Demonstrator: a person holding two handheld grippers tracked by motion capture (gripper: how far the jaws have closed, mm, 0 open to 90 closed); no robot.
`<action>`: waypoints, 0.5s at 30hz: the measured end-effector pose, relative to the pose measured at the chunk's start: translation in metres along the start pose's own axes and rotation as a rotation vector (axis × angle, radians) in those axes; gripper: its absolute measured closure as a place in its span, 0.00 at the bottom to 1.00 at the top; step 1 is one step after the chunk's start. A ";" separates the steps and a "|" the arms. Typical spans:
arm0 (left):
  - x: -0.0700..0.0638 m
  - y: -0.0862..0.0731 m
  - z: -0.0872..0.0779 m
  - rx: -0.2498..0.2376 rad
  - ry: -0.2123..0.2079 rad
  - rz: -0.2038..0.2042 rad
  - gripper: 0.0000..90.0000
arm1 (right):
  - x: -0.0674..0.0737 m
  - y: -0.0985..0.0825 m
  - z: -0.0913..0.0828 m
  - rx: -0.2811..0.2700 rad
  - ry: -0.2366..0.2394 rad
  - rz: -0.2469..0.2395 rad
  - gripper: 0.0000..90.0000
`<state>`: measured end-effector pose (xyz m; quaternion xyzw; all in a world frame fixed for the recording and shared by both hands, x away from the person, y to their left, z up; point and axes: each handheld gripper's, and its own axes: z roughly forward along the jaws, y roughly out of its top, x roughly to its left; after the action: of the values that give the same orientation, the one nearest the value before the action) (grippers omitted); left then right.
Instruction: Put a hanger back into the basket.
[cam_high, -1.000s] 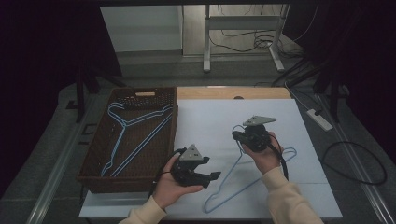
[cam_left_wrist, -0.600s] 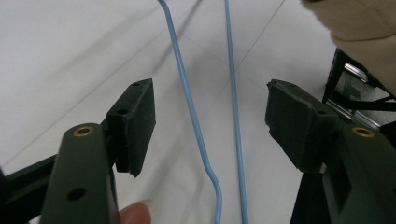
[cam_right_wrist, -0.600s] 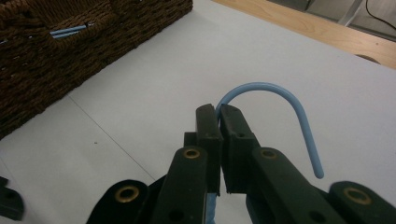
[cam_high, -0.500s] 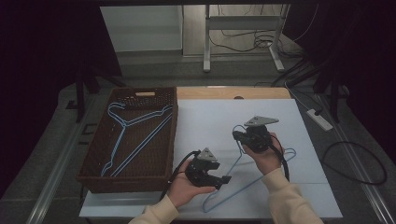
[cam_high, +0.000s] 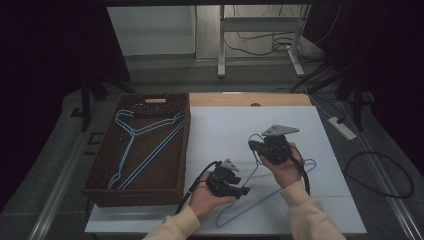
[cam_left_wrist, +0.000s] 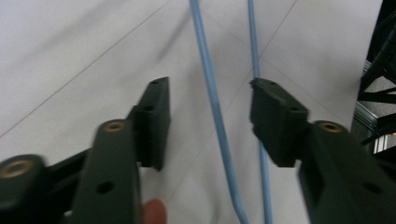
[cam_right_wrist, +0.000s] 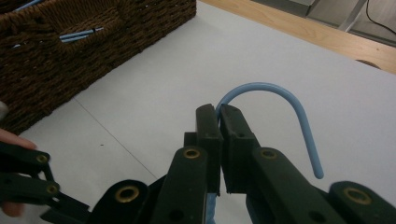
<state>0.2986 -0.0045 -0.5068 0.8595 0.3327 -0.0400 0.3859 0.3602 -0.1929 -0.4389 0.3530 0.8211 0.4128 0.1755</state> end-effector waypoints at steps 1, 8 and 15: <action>0.001 0.000 0.001 0.005 -0.006 -0.002 0.63 | 0.000 0.000 0.000 -0.001 0.000 0.000 0.97; 0.005 0.001 0.006 0.017 -0.060 -0.031 0.88 | 0.000 0.000 -0.005 -0.021 0.005 0.001 0.97; 0.002 0.001 0.001 -0.010 -0.017 -0.062 0.95 | -0.003 -0.001 -0.013 -0.054 0.016 0.017 0.95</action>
<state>0.3014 -0.0045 -0.5078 0.8465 0.3559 -0.0576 0.3918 0.3544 -0.2026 -0.4315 0.3515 0.8081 0.4391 0.1749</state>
